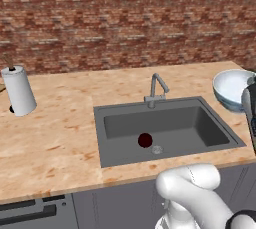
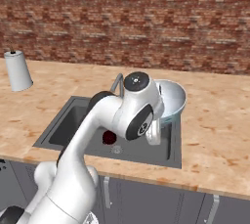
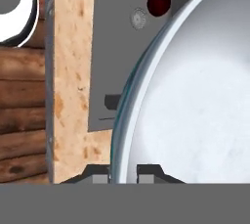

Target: Pick the mug and place it in the sink. Pick the bowl and place it in the open cabinet and then close the cabinet.

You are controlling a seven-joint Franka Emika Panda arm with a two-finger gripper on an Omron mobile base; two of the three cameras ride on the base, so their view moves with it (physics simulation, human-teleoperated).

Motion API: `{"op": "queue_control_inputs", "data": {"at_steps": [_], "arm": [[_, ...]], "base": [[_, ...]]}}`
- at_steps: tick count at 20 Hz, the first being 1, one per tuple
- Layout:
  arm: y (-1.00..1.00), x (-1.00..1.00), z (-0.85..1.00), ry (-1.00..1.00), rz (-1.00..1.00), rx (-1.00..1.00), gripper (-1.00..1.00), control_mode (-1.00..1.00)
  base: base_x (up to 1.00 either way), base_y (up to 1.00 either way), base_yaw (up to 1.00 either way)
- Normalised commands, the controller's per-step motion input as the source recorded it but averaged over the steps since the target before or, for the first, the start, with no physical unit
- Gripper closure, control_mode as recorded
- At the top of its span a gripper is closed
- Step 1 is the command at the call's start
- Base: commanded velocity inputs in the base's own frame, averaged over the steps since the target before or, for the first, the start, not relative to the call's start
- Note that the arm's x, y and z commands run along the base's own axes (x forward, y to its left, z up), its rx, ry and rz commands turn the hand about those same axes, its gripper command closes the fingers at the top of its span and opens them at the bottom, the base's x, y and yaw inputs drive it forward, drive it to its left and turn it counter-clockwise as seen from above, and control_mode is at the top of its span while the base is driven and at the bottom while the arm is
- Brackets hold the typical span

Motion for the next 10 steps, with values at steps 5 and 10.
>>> {"op": "queue_control_inputs", "data": {"at_steps": [5, 10], "arm": [[0.84, -0.01, 0.28, 0.13, 0.62, -0.02, 1.0, -1.0], [0.61, -0.22, 0.04, 0.05, 0.61, -0.04, 1.0, -1.0]], "base": [[0.0, 0.0, 0.0], [0.0, 0.0, 0.0]]}}
